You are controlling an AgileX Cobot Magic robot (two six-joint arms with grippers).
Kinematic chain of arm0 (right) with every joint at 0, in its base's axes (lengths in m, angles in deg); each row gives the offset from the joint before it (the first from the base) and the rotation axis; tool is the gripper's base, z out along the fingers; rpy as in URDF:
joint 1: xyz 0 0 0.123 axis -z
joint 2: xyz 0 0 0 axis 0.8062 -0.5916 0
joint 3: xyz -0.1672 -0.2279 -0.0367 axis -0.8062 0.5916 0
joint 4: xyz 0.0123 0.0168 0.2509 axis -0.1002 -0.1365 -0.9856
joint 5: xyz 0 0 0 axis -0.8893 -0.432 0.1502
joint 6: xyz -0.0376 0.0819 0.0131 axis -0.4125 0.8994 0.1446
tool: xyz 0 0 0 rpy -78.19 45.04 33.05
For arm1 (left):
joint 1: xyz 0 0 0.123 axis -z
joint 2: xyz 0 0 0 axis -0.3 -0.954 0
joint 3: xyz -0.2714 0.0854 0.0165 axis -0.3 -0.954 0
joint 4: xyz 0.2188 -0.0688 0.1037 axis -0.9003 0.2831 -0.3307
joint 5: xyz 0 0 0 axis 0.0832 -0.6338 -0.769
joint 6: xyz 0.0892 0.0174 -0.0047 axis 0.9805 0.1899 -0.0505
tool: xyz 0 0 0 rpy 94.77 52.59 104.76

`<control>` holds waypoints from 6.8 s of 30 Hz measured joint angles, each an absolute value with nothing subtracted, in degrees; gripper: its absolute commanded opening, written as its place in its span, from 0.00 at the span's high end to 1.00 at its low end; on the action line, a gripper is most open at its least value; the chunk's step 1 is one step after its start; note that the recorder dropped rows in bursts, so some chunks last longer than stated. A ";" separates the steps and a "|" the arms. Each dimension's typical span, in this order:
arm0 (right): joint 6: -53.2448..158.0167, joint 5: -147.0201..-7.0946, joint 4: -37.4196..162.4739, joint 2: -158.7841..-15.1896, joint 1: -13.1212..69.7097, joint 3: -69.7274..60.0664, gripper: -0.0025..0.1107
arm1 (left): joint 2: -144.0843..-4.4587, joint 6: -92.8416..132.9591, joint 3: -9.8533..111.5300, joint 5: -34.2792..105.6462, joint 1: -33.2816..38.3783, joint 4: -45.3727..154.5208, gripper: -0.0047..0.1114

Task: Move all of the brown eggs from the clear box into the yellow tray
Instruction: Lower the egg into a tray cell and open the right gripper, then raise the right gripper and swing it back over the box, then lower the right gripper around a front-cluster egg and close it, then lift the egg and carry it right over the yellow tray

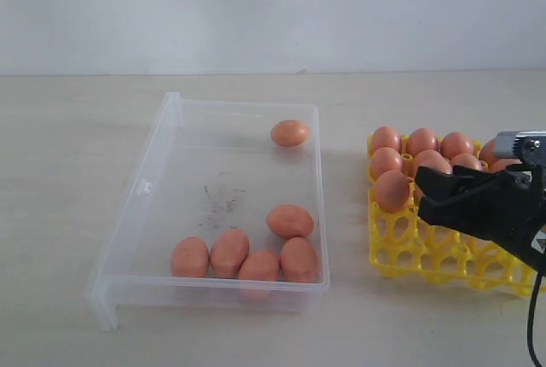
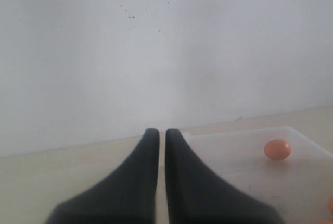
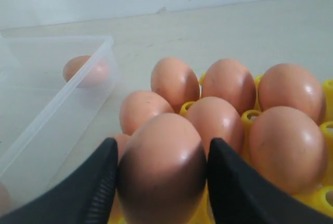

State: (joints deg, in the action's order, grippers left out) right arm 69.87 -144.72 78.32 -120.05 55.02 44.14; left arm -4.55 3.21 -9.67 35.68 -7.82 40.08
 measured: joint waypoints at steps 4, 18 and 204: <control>68.94 -142.87 78.09 -120.05 55.02 43.95 0.98 | -4.55 3.21 -9.67 35.68 -7.82 40.08 0.93; 66.59 -139.85 75.61 -120.05 55.02 43.86 0.98 | -4.55 3.21 -9.67 35.68 -7.82 40.08 0.93; 54.95 -146.29 62.04 -96.66 45.46 53.90 0.98 | -4.55 3.21 -9.67 35.68 -7.14 40.08 0.93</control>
